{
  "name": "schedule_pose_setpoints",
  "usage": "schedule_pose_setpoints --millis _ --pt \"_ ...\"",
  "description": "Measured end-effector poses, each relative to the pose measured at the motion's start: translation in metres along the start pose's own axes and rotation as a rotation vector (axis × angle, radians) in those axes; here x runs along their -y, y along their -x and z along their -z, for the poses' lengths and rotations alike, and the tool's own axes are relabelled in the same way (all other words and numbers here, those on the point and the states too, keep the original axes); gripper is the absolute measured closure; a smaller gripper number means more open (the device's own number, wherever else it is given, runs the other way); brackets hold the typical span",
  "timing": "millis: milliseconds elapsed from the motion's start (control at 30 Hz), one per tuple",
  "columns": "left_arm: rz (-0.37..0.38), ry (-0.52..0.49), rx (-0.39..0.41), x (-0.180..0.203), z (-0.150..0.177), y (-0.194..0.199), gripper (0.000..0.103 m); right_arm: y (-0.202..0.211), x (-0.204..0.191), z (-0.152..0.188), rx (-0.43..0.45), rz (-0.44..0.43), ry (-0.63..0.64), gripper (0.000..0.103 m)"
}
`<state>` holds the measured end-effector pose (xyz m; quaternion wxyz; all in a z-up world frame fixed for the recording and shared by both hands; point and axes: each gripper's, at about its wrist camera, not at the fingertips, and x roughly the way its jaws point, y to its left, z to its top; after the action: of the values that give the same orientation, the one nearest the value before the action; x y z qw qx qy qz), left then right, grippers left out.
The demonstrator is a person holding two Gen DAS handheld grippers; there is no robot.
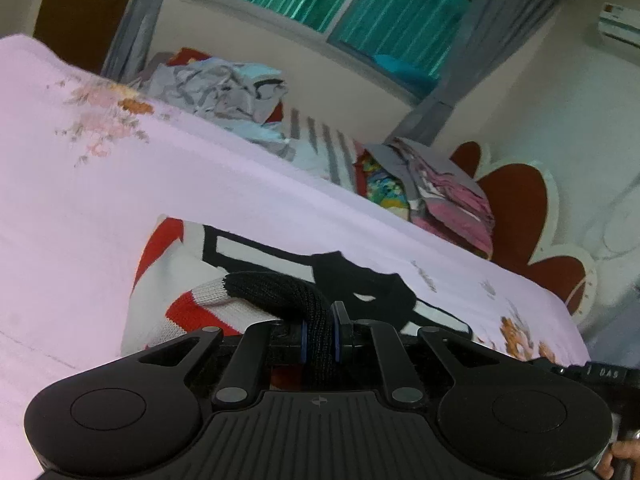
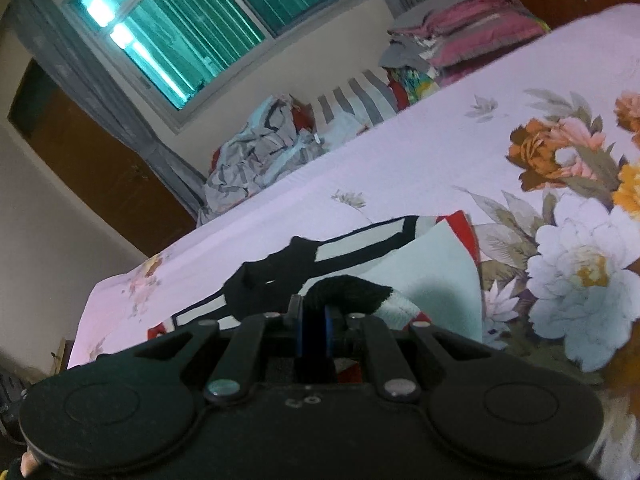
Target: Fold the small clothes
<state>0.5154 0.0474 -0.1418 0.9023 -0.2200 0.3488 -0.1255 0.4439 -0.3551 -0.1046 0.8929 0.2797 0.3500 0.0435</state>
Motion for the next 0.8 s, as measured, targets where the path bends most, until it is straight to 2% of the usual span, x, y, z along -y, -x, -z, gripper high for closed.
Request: schedule_pose_setpoints --millis 233,367,800 --pt "-0.027 0.057 -0.037 -0.009 -0.006 -0.032 0.092 -0.033 0.017 -0.010 -0.031 0.015 -0.073 0.093" --pt "-0.039 0.021 -0.048 -0.006 -0.009 -0.044 0.092 -0.047 0.027 -0.015 -0.042 0.024 -0.108 0.093" --pt "-0.098 0.049 -0.104 -0.012 -0.024 -0.079 0.091 -0.081 0.042 -0.027 -0.082 0.053 -0.162 0.091"
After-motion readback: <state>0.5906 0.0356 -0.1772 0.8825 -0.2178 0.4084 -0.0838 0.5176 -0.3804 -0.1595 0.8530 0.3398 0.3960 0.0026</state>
